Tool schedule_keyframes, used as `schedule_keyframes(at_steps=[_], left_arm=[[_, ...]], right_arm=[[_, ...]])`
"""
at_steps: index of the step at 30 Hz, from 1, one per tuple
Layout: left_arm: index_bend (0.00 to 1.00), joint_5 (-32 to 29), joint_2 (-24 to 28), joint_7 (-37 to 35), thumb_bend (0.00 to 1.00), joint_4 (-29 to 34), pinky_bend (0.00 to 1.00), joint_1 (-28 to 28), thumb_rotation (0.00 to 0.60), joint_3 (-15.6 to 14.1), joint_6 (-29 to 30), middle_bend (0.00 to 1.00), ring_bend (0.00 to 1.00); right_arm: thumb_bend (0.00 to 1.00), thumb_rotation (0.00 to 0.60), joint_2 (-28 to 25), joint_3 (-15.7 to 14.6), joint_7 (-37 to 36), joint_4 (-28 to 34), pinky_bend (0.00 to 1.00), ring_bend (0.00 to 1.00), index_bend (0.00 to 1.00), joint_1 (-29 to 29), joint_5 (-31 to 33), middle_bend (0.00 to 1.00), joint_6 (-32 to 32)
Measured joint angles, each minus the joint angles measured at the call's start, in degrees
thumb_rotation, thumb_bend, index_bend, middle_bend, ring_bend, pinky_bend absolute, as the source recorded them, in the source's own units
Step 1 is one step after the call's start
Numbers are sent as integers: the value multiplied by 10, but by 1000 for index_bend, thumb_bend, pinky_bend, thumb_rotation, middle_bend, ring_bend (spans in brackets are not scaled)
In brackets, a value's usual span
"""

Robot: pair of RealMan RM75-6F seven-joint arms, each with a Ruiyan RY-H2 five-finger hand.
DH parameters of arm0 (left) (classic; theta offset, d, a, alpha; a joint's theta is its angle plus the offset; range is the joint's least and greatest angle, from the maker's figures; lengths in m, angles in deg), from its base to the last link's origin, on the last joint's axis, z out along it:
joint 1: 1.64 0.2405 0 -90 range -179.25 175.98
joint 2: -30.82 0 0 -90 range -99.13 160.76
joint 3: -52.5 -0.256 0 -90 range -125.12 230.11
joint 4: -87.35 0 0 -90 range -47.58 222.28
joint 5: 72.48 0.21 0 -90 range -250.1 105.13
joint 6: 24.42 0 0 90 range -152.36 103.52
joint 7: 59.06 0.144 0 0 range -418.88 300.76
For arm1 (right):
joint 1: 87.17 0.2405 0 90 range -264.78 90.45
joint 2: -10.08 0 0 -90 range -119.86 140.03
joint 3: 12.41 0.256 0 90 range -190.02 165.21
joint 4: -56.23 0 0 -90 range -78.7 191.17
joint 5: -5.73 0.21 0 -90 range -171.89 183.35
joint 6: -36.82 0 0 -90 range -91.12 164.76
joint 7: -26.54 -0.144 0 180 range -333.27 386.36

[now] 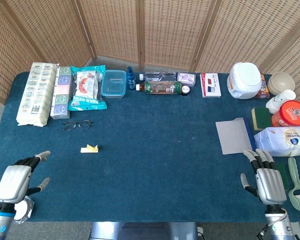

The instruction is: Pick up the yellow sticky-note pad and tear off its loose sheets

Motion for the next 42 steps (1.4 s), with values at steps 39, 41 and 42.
schedule_keyframes(at_steps=[39,41,42], left_arm=[[345,-151,-82,2,331,-182,1000,-232,600,65,-270,962,1000],[357,-155,-89,3,331,-189,1000,-232,600,64,-264,963,1000],[358,-158,-93,3,331,-193,1000,-232,600,64,-262,963,1000]], right_arm=[[457,600,14,4,-22,-28,86,106,152,-2,18,214,-13],[456,600,15,4,-22,-29,86,106,152,-2,17,214,-13],[456,600,15,4,-22,-29,86,106,152,-2,18,214,-14]])
